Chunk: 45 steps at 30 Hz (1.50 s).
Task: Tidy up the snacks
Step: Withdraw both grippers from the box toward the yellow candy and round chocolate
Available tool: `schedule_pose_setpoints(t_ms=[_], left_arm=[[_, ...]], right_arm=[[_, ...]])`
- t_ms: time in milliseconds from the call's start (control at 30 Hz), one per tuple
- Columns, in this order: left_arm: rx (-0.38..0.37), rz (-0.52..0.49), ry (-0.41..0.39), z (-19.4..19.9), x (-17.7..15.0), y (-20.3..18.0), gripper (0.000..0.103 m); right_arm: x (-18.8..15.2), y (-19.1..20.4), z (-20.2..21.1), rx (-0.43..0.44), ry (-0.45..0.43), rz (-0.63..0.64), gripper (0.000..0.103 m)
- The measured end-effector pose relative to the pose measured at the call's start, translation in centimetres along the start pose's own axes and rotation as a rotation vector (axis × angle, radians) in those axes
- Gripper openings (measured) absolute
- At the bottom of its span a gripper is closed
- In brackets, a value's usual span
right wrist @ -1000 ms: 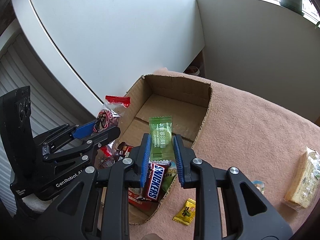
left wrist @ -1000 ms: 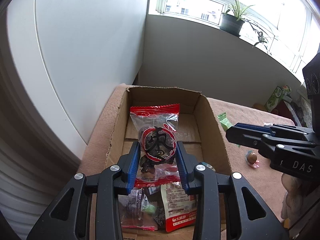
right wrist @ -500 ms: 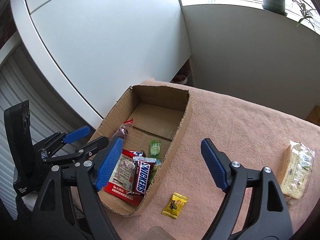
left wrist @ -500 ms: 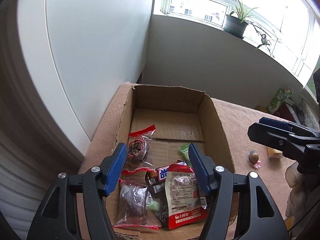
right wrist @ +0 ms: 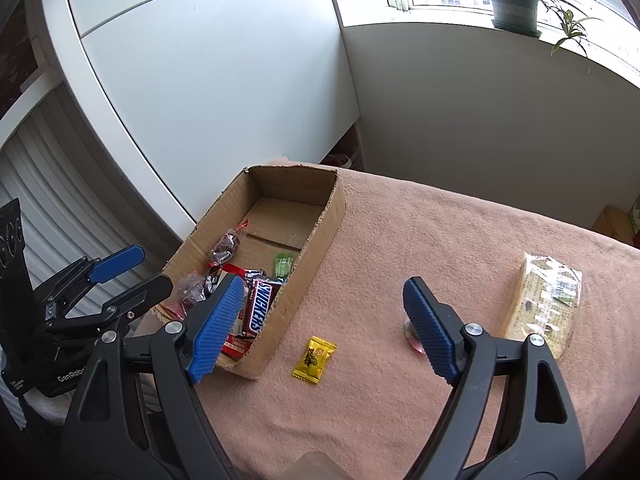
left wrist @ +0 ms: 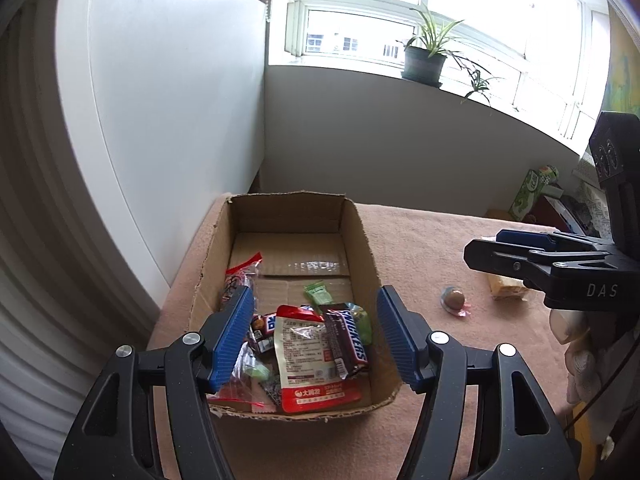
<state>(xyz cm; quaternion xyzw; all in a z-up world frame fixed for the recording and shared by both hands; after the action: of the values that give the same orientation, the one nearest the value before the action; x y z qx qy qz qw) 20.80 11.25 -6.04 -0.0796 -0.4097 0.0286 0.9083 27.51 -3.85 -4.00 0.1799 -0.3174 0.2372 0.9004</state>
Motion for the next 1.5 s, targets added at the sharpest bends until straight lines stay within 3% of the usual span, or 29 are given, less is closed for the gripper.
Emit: schedule_pose_setpoints(t_ms=[433, 767, 900, 1333, 1500], left_arm=[[-0.079, 0.005, -0.029, 3.1, -3.2, -4.0, 0.064], [-0.160, -0.003, 0.072, -0.1, -8.9, -8.9, 0.063], [-0.169, -0.011, 0.112, -2.0, -10.3, -10.2, 0.054], [-0.101, -0.014, 0.150, -7.7, -8.8, -10.5, 0.051], [-0.070, 0.000, 0.151, -9.0, -8.6, -9.9, 0.051]], right_arm=[[-4.7, -5.2, 4.8, 0.027, -0.028, -0.105, 0.085], [-8.7, -8.4, 4.7, 0.010, 0.002, -0.081, 0.085], [-9.9, -8.7, 3.4, 0.004, 0.026, -0.058, 0.085], [-9.4, -9.8, -1.2, 0.063, 0.062, -0.063, 0.066], [-8.8, -10.3, -2.6, 0.072, 0.065, -0.058, 0.065]])
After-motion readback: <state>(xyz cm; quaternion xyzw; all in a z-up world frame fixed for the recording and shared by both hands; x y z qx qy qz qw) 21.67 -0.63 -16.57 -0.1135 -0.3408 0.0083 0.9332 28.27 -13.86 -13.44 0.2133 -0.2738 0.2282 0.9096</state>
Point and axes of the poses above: each gripper's, at about its wrist camera, not at the fingertips, and z roughly against the way its jaws point, y to its left, x to its top, the point moved 8 cm from there along -z, roughly the way its jaws point, and after that the axes turned 6 degrees about -x, right-handed, at the moved point
